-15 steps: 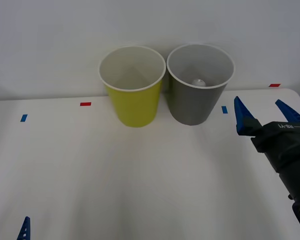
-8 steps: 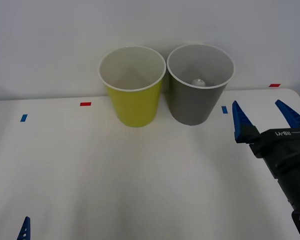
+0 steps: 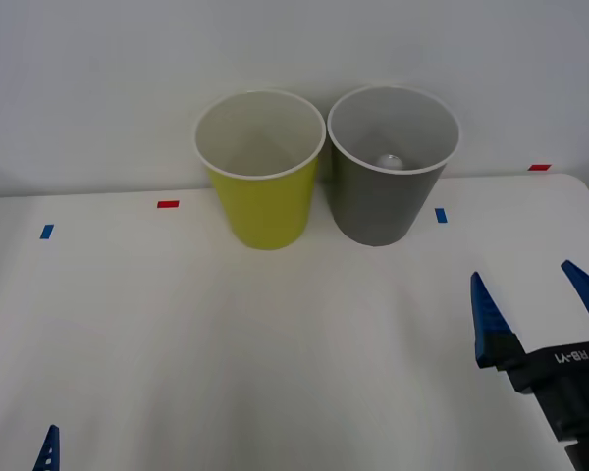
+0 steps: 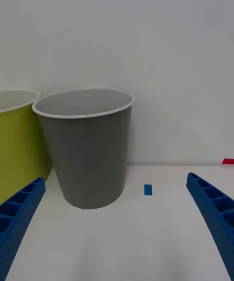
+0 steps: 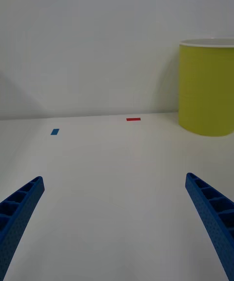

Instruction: Put cans in the gray bin and PET bottles in the light green bin.

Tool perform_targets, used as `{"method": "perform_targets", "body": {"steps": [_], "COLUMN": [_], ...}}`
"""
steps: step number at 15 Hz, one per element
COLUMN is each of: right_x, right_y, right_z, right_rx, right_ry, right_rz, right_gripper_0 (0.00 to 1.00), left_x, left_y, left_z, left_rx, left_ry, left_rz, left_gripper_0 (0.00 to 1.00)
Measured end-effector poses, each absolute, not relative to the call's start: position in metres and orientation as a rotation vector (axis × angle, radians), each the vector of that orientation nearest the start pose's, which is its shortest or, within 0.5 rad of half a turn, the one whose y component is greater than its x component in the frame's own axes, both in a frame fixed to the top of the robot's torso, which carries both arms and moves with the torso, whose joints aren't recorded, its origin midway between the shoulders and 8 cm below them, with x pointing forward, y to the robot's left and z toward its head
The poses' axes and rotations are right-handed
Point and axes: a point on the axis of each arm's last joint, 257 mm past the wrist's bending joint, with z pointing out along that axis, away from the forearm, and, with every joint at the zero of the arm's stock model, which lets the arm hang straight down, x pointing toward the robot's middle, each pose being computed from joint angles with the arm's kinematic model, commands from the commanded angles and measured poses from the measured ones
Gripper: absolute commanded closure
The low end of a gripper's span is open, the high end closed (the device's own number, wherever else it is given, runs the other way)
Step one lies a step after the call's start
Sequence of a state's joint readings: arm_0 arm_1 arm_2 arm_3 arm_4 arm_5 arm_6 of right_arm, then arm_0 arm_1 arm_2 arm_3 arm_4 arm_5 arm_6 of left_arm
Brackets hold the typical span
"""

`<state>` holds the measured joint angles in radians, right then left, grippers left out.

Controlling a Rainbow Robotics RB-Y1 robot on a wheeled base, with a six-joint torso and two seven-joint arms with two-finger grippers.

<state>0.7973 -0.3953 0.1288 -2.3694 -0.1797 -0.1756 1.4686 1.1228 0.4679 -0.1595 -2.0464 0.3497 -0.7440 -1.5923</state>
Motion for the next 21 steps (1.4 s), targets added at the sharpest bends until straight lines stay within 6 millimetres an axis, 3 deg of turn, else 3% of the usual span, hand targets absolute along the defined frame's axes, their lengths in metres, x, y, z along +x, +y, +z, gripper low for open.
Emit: {"method": "perform_targets", "body": {"steps": [6,9,11,15,21], "right_x": [0.276,0.257,0.245,0.232,0.228], "right_y": [-0.243,-0.241,-0.244,-0.238,-0.235], "right_z": [-0.156,-0.164,-0.18,-0.18,-0.18], "right_rx": [-0.129,-0.079,-0.065,-0.058,-0.057], "right_ry": [1.497,1.493,1.49,1.489,1.489], "right_rz": [0.019,0.04,0.046,0.07,0.074], "right_gripper_0": [0.0,0.0,0.0,0.0,0.0], "left_x": [0.202,0.202,0.202,0.202,0.202], "left_y": [0.323,0.323,0.323,0.323,0.323], "left_z": [-0.217,-0.217,-0.217,-0.217,-0.217], "left_rx": [-0.032,-0.032,-0.032,-0.032,-0.032], "left_ry": [1.511,1.511,1.511,1.511,1.511], "left_rz": [0.039,0.039,0.039,0.039,0.039], "left_gripper_0": [0.0,0.0,0.0,0.0,0.0]}}
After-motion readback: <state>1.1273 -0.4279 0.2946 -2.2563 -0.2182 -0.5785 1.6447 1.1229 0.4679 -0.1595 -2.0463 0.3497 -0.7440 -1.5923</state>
